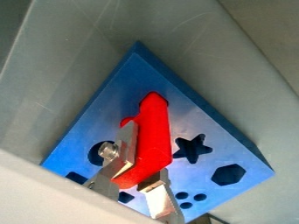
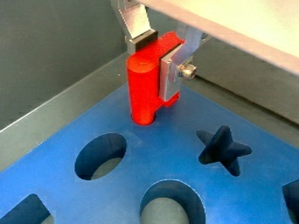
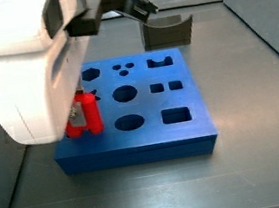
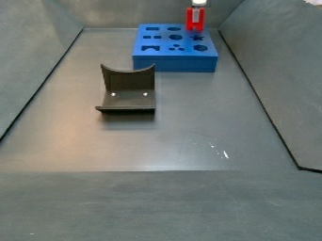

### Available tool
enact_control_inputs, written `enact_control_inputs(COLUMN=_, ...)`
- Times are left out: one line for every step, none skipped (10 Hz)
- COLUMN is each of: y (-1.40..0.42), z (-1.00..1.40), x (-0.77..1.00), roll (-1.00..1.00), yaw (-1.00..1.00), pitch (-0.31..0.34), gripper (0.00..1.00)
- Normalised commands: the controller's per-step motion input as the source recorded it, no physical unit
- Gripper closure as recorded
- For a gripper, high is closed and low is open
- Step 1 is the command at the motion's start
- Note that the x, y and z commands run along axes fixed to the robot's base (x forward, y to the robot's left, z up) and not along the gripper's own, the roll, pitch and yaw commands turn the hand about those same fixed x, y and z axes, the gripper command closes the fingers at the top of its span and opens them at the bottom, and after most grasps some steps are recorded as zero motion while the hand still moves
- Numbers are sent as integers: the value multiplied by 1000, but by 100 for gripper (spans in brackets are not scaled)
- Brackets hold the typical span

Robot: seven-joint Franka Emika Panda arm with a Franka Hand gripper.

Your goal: Insert the square-circle object.

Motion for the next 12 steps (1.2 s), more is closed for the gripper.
enact_control_inputs(y=-186, z=-1000, x=194, roll=24, yaw=-31, pitch=-6, gripper=100)
enact_control_inputs(y=-151, z=-1000, x=174, roll=20, yaw=0, pitch=-4, gripper=100)
enact_control_inputs(y=0, z=-1000, x=194, roll=60, yaw=0, pitch=-11, gripper=100)
enact_control_inputs(y=6, z=-811, x=334, roll=137, yaw=0, pitch=-119, gripper=100)
enact_control_inputs(y=0, z=-571, x=74, roll=167, yaw=0, pitch=-259, gripper=100)
enact_control_inputs(y=0, z=-523, x=26, roll=176, yaw=0, pitch=-286, gripper=100)
enact_control_inputs(y=-9, z=-569, x=29, roll=147, yaw=-40, pitch=-287, gripper=100)
enact_control_inputs(y=-23, z=-420, x=0, roll=164, yaw=-34, pitch=-360, gripper=100)
enact_control_inputs(y=0, z=-440, x=0, roll=171, yaw=0, pitch=-349, gripper=100)
enact_control_inputs(y=-29, z=-763, x=-211, roll=86, yaw=0, pitch=-269, gripper=100)
enact_control_inputs(y=-49, z=-1000, x=-400, roll=14, yaw=20, pitch=-144, gripper=100)
enact_control_inputs(y=0, z=-1000, x=-460, roll=0, yaw=66, pitch=-57, gripper=100)
